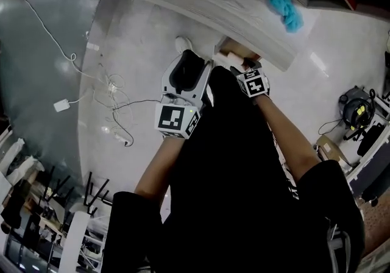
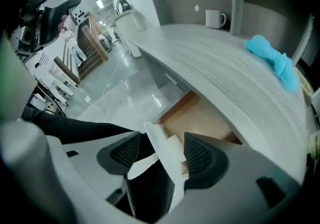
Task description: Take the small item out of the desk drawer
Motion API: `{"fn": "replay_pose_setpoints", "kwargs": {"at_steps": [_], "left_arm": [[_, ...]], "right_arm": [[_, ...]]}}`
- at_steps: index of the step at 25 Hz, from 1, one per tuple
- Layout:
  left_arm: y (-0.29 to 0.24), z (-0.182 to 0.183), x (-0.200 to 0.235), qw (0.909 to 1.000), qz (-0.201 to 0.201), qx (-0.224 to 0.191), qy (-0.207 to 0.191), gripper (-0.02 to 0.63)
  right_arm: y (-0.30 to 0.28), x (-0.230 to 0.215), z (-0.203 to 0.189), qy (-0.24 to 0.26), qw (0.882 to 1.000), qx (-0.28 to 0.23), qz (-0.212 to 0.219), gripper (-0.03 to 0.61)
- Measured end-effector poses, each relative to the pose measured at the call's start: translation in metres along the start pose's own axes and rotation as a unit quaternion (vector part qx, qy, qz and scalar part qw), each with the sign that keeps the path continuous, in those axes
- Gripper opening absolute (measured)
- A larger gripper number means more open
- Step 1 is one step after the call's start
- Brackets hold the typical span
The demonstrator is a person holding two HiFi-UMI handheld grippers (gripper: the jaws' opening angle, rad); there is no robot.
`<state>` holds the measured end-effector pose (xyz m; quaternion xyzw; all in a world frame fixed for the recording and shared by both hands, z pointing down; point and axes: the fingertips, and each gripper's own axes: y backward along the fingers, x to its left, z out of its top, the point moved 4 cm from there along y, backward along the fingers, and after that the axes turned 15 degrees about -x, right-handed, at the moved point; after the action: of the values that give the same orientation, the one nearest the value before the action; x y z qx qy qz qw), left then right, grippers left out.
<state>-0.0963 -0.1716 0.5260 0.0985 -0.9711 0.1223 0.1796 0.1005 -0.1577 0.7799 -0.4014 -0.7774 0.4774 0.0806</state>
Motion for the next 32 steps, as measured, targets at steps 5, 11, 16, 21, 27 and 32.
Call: {"fn": "replay_pose_setpoints", "kwargs": {"at_steps": [5,11,16,21,27,32], "left_arm": [[0.002,-0.02,0.001,0.9999,0.004,0.012,0.005,0.227],[0.005,-0.04,0.01,0.9993,0.013,0.028,0.019,0.227],[0.0,-0.047,0.016,0.9991,0.014,0.036,0.018,0.227],[-0.004,-0.051,0.023,0.9987,0.027,0.034,0.025,0.227],[-0.004,-0.061,0.02,0.998,0.024,0.044,0.04,0.227],[-0.004,-0.07,0.022,0.9973,0.024,0.053,0.044,0.227]], "right_arm": [[-0.028,-0.006,-0.02,0.004,1.0,0.021,-0.004,0.275],[-0.053,-0.019,-0.038,0.039,0.998,0.044,-0.003,0.264],[-0.072,-0.029,-0.049,0.061,0.996,0.064,0.007,0.265],[-0.088,-0.03,-0.064,0.101,0.99,0.093,0.019,0.26],[-0.101,-0.038,-0.072,0.102,0.99,0.099,0.007,0.213],[-0.112,-0.043,-0.075,0.112,0.987,0.113,0.01,0.213]]}}
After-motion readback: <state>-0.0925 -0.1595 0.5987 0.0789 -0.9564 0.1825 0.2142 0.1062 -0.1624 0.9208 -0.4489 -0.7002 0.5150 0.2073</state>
